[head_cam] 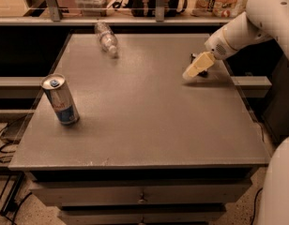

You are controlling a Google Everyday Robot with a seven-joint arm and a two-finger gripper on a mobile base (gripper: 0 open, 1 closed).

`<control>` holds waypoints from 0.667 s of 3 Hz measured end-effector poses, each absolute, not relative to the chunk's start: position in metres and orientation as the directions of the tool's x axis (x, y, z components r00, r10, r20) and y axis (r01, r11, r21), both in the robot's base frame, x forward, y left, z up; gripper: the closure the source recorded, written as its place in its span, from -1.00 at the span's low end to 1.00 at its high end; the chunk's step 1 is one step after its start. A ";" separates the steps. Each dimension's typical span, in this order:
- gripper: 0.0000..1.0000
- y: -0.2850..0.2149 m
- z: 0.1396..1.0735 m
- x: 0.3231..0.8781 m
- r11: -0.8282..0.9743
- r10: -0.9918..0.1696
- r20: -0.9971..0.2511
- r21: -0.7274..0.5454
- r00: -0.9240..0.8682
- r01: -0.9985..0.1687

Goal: Move rxbar chocolate near redbull can

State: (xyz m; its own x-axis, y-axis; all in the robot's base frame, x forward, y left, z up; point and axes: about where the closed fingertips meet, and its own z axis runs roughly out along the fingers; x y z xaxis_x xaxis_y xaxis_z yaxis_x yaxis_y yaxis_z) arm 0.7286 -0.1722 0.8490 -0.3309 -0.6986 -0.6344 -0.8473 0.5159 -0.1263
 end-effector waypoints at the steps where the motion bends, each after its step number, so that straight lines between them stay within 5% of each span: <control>1: -1.00 -0.185 0.836 0.742 0.562 -0.678 -0.634 -0.120 -0.372 -0.818; 2: -0.65 -0.193 0.823 0.749 0.582 -0.656 -0.638 -0.089 -0.403 -0.808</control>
Offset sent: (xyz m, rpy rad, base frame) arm 0.0277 -0.0361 -0.0333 0.0485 0.0546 -0.1104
